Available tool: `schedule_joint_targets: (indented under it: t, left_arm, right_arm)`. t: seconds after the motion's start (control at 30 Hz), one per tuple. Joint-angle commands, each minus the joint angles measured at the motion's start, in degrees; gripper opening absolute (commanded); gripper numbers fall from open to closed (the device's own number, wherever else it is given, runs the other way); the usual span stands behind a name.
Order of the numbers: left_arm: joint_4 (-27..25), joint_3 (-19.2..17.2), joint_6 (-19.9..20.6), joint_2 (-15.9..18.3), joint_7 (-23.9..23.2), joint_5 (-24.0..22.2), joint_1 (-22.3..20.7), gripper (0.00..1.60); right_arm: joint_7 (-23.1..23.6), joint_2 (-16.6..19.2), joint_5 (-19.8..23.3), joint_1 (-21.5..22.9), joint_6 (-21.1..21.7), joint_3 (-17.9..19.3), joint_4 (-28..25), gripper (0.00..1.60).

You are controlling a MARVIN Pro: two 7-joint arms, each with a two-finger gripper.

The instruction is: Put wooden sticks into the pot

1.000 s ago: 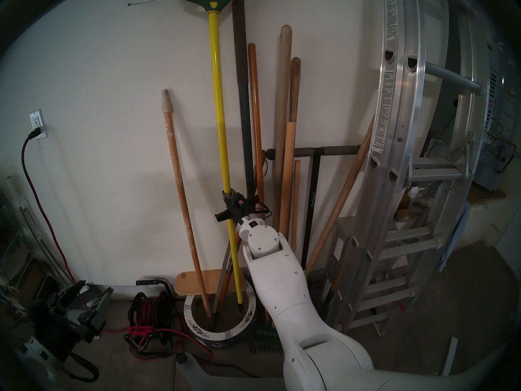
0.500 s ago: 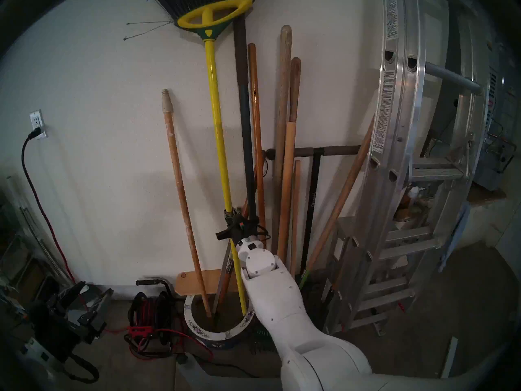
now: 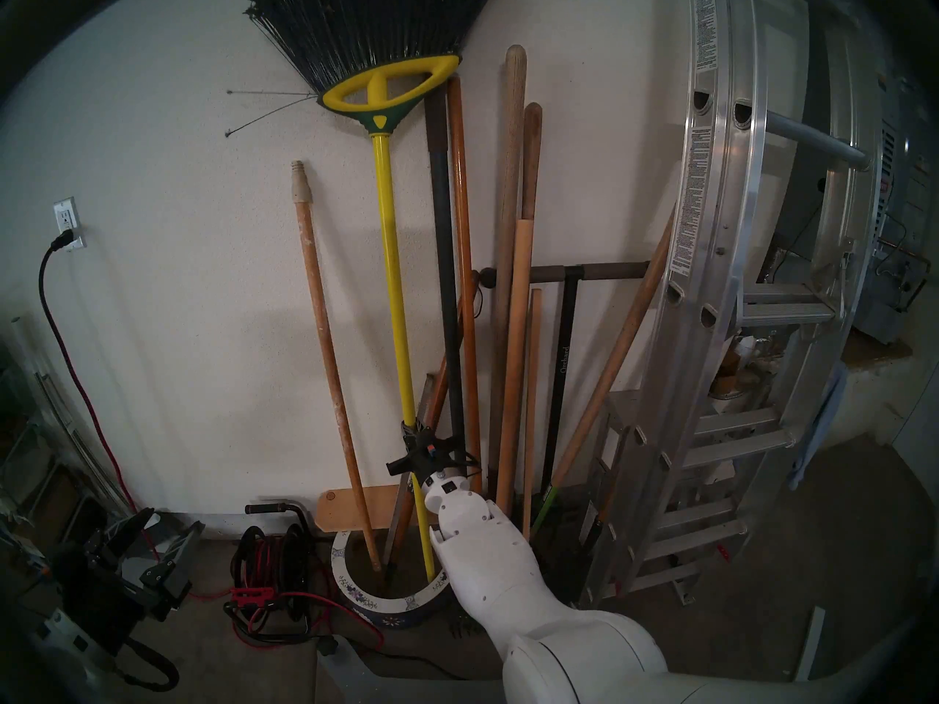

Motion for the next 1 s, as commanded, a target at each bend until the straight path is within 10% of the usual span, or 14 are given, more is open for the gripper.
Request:
schedule_joint_targets:
  t: [0.0, 0.13, 0.23, 0.27, 0.3, 0.97]
  left_arm:
    - [-0.48, 0.06, -0.03, -0.31, 0.01, 0.03, 0.36, 1.60]
    - [-0.48, 0.04, 0.02, -0.41, -0.10, 0.07, 0.31, 1.60]
    - [-0.48, 0.01, 0.07, -0.49, -0.19, 0.10, 0.26, 1.60]
    - [-0.48, 0.01, 0.08, -0.51, -0.21, 0.12, 0.26, 1.60]
    - [-0.48, 0.00, 0.09, -0.55, -0.24, 0.13, 0.24, 1.60]
    - [-0.48, -0.10, 0.30, -1.12, -0.74, 0.34, 0.03, 1.60]
  right_arm:
    - [-0.88, -1.19, -0.54, 2.90, -3.18, -0.57, 1.75, 0.00]
    - [-1.60, -0.96, -0.92, 3.10, -4.35, -0.51, 2.01, 0.00]
    - [-1.97, -0.78, -1.31, 3.23, -5.20, -0.48, 1.49, 0.77]
    - [-2.09, -0.75, -1.44, 3.21, -5.42, -0.49, 1.33, 1.37]
    - [-2.18, -0.61, -1.78, 3.27, -5.74, -0.69, 1.30, 1.60]
    - [-5.68, 2.48, -4.03, -2.48, -12.22, -3.74, -6.61, 1.60]
